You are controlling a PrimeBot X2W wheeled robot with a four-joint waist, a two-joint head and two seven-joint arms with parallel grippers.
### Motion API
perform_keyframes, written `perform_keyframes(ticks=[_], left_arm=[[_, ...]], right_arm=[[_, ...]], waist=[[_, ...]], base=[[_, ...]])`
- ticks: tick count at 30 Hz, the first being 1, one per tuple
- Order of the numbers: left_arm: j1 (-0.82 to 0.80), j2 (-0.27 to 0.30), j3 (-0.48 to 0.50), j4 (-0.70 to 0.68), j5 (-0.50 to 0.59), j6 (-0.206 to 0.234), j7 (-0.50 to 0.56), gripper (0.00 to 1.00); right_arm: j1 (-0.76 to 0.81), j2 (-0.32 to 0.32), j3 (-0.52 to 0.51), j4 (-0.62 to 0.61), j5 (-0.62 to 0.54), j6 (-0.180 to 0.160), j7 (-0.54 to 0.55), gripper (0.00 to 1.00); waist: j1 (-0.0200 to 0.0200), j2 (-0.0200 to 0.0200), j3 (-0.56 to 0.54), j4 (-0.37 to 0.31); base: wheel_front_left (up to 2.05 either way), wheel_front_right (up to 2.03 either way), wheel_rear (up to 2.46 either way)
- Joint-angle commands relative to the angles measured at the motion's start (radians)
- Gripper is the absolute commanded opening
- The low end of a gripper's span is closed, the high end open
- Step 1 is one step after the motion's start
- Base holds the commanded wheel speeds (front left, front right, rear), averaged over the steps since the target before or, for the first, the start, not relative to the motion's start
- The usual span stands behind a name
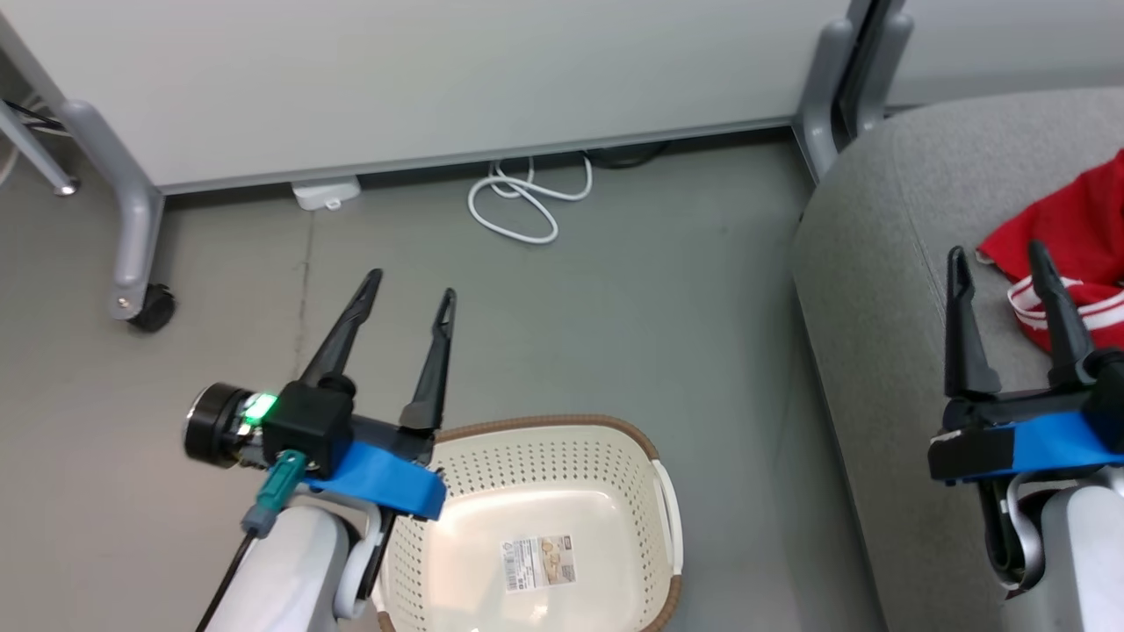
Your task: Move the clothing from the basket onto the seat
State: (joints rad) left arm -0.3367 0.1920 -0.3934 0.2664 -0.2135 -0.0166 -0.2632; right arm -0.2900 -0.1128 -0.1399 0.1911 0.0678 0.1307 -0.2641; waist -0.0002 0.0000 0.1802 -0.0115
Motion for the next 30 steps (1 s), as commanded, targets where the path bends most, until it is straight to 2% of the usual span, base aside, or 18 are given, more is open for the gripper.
perform_keyframes(ticks=[1,17,30], left_arm=[[0.024,0.001,0.023,-0.01,0.008,0.006,-0.002,1.0],[0.179,-0.03,0.22,-0.051,0.046,-0.009,-0.002,1.0],[0.261,-0.077,0.302,-0.071,0.068,-0.032,-0.002,1.0]], right_arm=[[0.024,0.006,0.007,-0.007,-0.002,0.0,0.0,1.0],[0.136,0.045,0.035,-0.054,-0.01,0.0,0.0,1.0],[0.228,0.06,0.065,-0.058,0.008,0.0,0.0,1.0]], waist=[[0.0002,0.0,-0.028,0.025],[0.0002,0.0,-0.109,0.057],[0.0002,0.0,-0.144,0.076]], base=[[0.0,0.0,0.0],[0.0,0.0,0.0],[0.0,0.0,0.0]])
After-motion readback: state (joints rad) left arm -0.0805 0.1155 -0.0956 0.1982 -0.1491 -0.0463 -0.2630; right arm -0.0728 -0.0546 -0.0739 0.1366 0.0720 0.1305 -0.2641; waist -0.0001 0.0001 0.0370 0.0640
